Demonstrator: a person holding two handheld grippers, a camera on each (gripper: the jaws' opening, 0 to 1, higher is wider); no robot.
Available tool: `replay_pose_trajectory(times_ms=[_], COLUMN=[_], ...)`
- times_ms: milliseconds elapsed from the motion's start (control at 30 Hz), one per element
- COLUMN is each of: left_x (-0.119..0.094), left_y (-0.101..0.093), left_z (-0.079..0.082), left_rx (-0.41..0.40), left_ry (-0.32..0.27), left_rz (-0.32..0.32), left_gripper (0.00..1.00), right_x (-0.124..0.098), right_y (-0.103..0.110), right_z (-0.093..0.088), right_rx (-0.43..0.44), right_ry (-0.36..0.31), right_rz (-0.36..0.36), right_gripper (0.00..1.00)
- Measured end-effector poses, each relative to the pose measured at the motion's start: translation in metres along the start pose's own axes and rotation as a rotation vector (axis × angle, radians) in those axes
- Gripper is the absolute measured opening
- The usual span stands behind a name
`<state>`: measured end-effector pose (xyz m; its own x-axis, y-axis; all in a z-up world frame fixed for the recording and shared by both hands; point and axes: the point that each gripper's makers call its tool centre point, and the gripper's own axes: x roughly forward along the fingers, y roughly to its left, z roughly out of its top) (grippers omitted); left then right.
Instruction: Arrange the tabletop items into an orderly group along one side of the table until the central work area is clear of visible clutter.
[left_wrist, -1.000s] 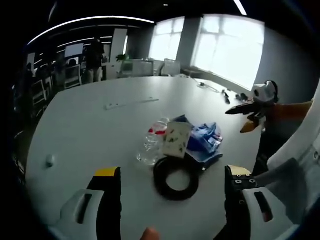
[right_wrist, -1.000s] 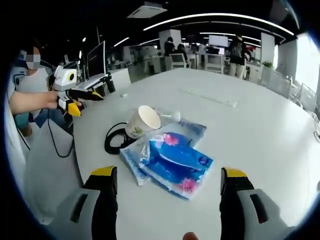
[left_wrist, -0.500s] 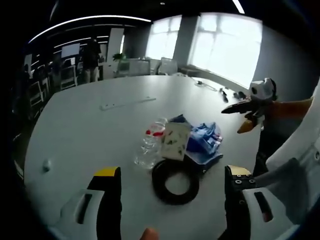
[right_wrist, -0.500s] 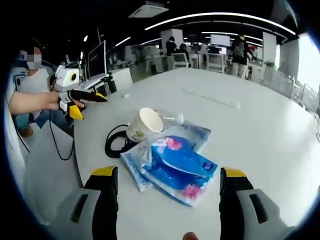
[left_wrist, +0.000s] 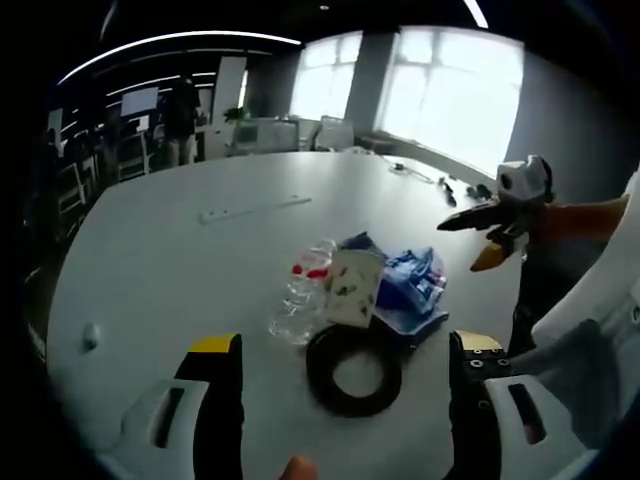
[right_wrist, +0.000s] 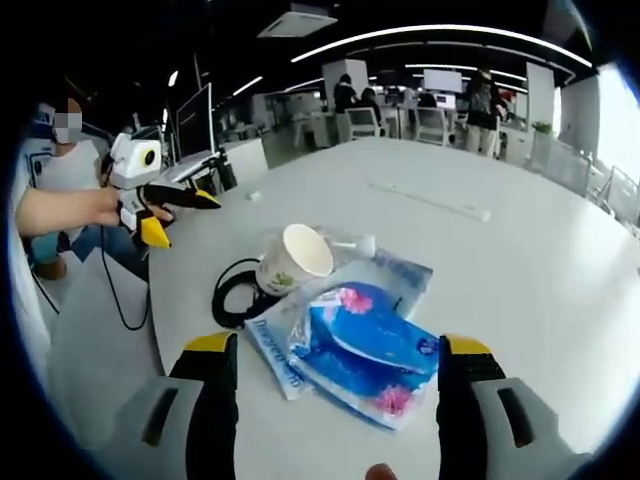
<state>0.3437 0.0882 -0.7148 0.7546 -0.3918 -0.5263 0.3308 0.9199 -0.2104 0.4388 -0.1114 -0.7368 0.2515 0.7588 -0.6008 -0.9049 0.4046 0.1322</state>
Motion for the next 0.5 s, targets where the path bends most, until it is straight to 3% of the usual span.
replay_pose_trajectory(times_ms=[500], left_x=[0.006], left_y=[-0.003], left_z=[0.004], left_rx=[0.006], left_ry=[-0.006], left_rz=[-0.002], left_gripper=[0.81], right_x=[0.014], right_y=[0.009], right_z=[0.005], right_rx=[0.036], right_ry=[-0.011], right_rz=[0.012], right_gripper=[0.78])
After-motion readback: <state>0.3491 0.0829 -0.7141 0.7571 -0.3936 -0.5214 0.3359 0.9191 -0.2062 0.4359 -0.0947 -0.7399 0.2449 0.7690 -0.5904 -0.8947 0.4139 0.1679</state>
